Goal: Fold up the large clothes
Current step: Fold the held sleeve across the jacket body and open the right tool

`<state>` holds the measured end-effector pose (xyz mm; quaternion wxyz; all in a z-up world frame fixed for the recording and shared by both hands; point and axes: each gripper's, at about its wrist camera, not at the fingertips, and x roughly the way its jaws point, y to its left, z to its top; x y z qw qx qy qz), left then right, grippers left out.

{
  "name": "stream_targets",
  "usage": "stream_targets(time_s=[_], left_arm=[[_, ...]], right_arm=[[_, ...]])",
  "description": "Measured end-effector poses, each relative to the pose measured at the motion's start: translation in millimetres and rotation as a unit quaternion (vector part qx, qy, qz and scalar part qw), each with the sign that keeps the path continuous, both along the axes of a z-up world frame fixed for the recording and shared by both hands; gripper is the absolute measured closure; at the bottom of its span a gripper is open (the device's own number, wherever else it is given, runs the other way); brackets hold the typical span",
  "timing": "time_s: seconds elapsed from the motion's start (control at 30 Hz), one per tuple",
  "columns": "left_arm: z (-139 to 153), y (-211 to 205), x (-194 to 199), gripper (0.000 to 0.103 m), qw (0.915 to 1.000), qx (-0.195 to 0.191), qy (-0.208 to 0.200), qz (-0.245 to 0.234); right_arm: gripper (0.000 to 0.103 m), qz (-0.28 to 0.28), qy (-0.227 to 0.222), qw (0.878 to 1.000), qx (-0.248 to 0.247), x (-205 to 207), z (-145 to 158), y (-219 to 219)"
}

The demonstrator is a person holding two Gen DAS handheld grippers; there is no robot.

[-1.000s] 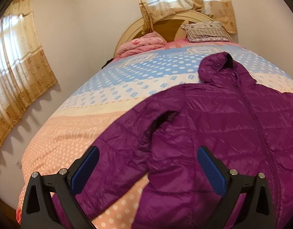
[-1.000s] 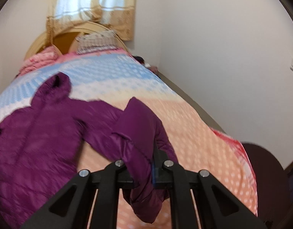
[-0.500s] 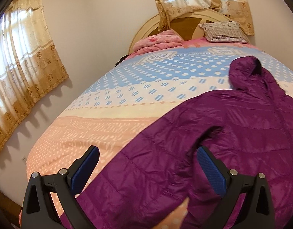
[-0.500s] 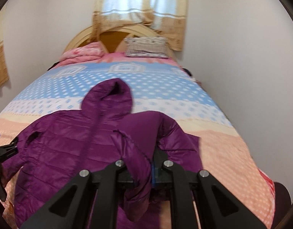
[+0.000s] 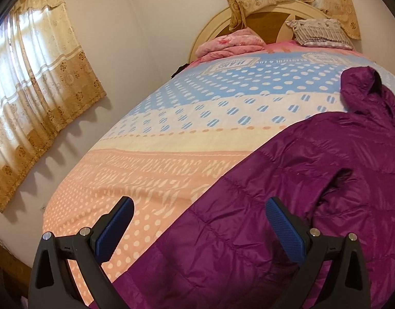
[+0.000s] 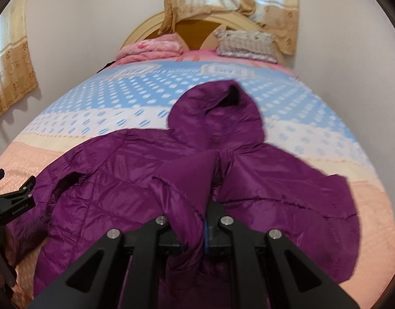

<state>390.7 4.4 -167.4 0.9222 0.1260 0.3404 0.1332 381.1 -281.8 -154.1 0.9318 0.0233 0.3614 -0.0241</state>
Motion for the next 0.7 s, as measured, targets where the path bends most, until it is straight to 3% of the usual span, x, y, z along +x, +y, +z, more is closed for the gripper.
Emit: stream_targets(time_s=[0.1,0.17,0.2,0.23,0.3,0.33,0.47,0.57,0.6,0.7], left_arm=[[-2.9,-1.1,2.5,0.001,0.9999,0.011,0.003,0.004],[-2.3,-3.2,3.3,0.001,0.9998,0.018,0.004,0.006],[-1.1,-5.0,3.6,0.001,0.9998,0.021,0.003,0.005],[0.3,-6.9,3.1,0.001,0.9997,0.022,0.002,0.005],[4.1,-13.2,2.5,0.001,0.9996,0.026,-0.003,0.003],[6.3,-18.6,2.9,0.001,0.9996,0.029,-0.004,0.002],[19.7,-45.6,2.0,0.001,0.9997,0.021,-0.010,-0.005],[33.1,-80.6,-1.4,0.001,0.9992,0.010,-0.023,-0.030],[36.0,-95.5,-2.9,0.001,0.9987,0.011,-0.028,-0.041],[37.1,-144.3,-5.8,0.001,0.9964,0.018,-0.036,-0.074]], right_arm=[[0.090,0.023,0.017,0.999,0.023,18.7,-20.6,14.7],[0.083,0.036,0.021,0.999,0.029,24.9,-28.8,22.4],[0.071,0.044,0.022,0.998,0.034,24.9,-31.0,25.2],[0.051,0.053,0.022,0.997,0.045,24.0,-30.5,26.6],[0.031,0.055,0.007,0.997,0.057,11.5,-21.3,22.0],[0.029,0.054,0.000,0.997,0.053,4.7,-15.1,19.9],[0.029,0.071,-0.024,0.995,0.068,-25.5,12.9,-5.6],[0.029,0.029,-0.054,0.997,0.051,-50.1,30.3,-51.4],[0.033,0.008,-0.058,0.997,0.046,-53.7,32.9,-67.7],[0.062,-0.080,-0.051,0.995,0.036,-59.1,31.2,-135.7]])
